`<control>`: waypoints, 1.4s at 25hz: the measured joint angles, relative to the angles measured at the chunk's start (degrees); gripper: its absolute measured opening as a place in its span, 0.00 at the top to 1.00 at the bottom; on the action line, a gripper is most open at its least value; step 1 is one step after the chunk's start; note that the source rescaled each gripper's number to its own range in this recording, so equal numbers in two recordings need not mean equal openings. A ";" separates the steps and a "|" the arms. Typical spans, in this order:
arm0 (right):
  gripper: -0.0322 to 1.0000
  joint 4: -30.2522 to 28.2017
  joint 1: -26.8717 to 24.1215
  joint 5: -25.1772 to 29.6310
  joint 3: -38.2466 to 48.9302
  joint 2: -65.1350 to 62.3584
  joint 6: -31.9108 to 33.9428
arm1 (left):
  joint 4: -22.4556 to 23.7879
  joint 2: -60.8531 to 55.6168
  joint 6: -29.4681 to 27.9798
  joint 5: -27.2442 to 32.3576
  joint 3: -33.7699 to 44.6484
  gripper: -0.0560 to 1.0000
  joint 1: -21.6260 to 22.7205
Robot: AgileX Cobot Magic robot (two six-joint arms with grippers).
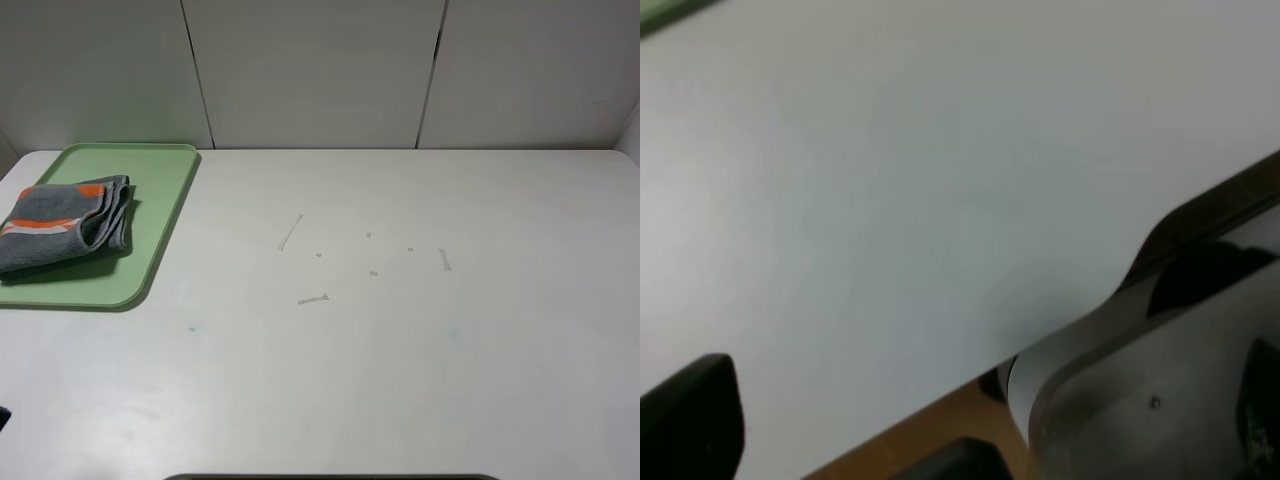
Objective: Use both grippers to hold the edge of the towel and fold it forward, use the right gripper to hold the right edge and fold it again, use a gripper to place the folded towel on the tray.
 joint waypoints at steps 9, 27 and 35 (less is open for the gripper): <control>0.00 0.00 0.00 0.00 0.00 0.00 0.00 | -0.43 -15.37 0.17 -0.07 0.00 0.00 4.80; 0.00 0.00 0.00 0.00 0.00 0.00 0.00 | -0.55 -29.61 0.17 -0.01 0.06 0.00 21.30; 0.00 0.00 0.00 0.00 0.00 0.00 0.00 | -0.55 -29.61 0.11 -0.01 0.06 0.00 21.30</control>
